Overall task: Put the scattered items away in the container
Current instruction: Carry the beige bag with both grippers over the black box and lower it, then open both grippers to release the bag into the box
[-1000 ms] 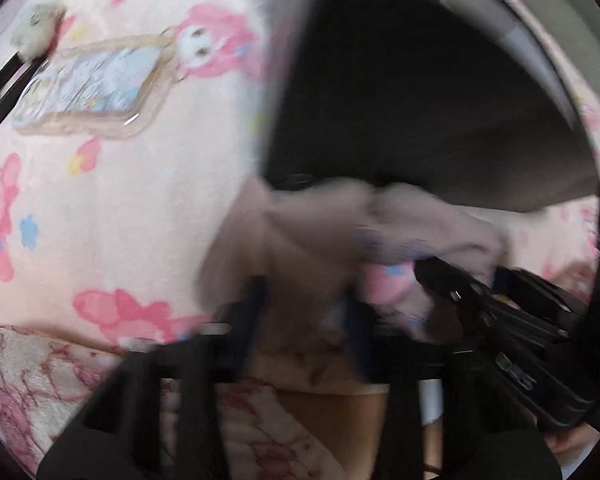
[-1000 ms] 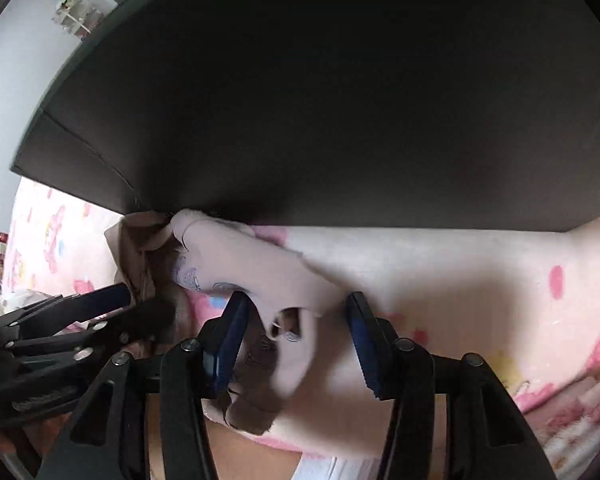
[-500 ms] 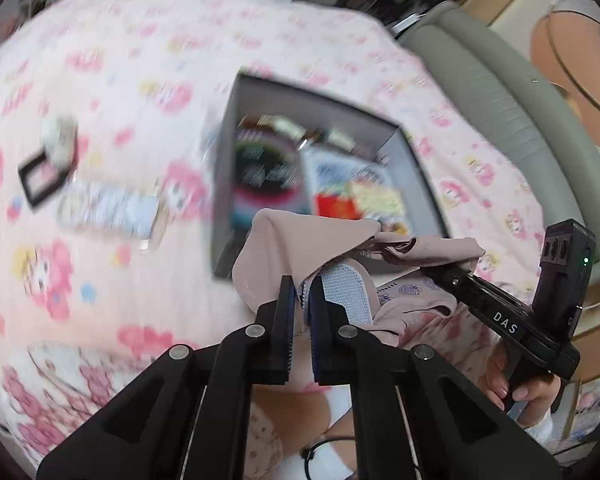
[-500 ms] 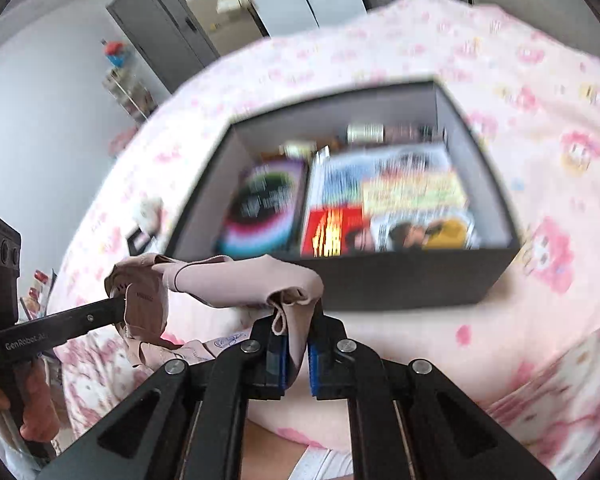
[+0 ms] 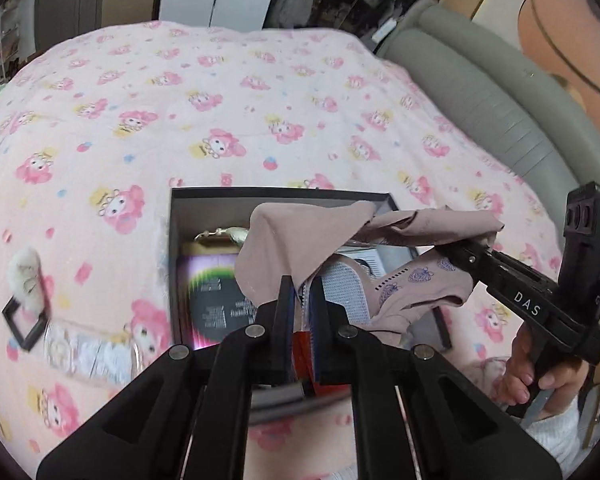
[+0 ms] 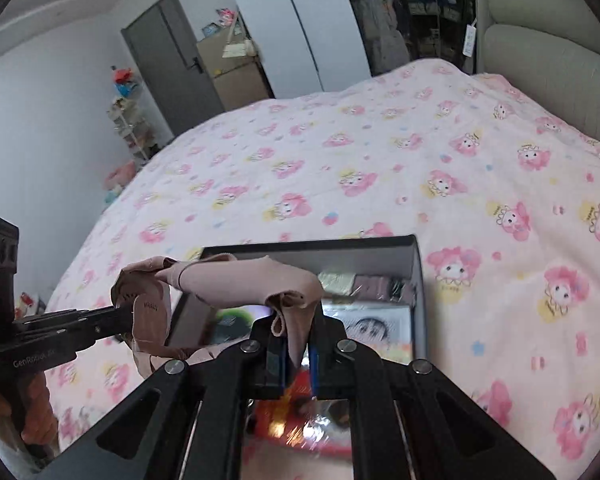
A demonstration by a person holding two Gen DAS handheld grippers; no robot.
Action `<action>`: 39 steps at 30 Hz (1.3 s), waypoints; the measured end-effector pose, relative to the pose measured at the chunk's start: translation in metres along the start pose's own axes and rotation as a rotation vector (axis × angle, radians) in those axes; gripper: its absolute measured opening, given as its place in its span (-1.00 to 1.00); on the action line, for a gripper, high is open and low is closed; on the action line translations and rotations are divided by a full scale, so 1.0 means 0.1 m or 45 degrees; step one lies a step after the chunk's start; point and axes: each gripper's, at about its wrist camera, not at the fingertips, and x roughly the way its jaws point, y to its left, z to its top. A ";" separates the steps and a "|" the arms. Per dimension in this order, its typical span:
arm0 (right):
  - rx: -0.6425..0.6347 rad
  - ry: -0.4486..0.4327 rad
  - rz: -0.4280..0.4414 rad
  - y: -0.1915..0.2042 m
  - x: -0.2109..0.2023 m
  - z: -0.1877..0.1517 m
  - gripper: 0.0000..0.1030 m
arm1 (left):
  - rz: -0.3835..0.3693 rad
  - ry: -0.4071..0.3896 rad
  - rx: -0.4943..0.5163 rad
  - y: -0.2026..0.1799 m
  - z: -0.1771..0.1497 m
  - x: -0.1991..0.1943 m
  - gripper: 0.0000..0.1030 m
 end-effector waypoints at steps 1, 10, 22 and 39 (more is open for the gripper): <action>0.009 0.026 -0.003 -0.05 0.09 0.03 -0.89 | 0.005 0.024 -0.005 0.02 0.05 0.14 -0.90; 0.043 0.272 -0.110 -0.38 0.95 -0.04 -0.87 | -0.007 0.233 -0.053 0.16 0.17 1.16 -0.90; -0.041 0.263 -0.233 -0.39 1.05 -0.15 -0.65 | -0.074 0.230 -0.130 0.18 0.15 1.30 -0.52; 0.078 0.522 -0.120 -0.45 1.45 -0.25 -0.65 | -0.073 0.367 -0.143 0.10 0.04 1.41 -0.53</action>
